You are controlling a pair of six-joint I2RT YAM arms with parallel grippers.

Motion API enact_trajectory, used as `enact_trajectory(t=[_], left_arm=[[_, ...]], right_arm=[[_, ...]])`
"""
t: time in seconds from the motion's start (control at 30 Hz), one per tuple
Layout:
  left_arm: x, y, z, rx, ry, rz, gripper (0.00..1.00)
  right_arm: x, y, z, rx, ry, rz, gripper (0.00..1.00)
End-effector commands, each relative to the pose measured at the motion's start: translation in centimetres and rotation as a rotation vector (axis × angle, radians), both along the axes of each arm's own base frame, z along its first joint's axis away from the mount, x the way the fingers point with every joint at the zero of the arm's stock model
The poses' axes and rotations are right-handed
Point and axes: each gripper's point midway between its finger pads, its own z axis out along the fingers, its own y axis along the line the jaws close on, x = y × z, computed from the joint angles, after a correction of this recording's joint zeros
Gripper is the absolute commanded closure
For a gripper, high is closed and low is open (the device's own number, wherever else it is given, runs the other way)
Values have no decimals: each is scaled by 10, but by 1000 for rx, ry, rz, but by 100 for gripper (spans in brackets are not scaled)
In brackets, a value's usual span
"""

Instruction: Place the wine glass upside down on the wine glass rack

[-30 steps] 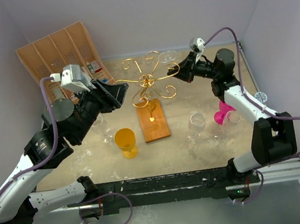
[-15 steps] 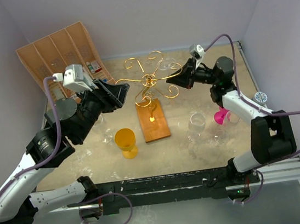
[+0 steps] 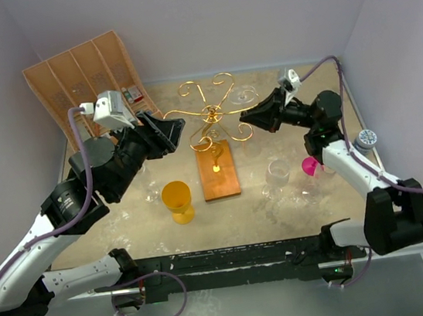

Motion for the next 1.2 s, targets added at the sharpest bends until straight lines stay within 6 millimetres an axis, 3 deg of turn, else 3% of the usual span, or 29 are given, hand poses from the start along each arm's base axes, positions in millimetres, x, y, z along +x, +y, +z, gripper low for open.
enact_trajectory(t=[0.0,0.23,0.47,0.57,0.83,1.17], left_arm=[[0,3,9,-32,-22,11,43],[-2,4,10,-41,-22,7,43],[-3,6,10,-43,-22,10,43],[-2,5,9,-38,-21,11,43],[-1,6,8,-30,-21,16,43],[0,7,6,-21,-19,23,43]], right_arm=[[2,-10,32,51,-103,-122,100],[30,-28,31,93,-60,-327,100],[46,-37,17,101,-12,-413,100],[48,-36,13,96,-4,-414,100],[46,-50,27,132,-34,-504,100],[53,-57,20,137,-17,-556,100]])
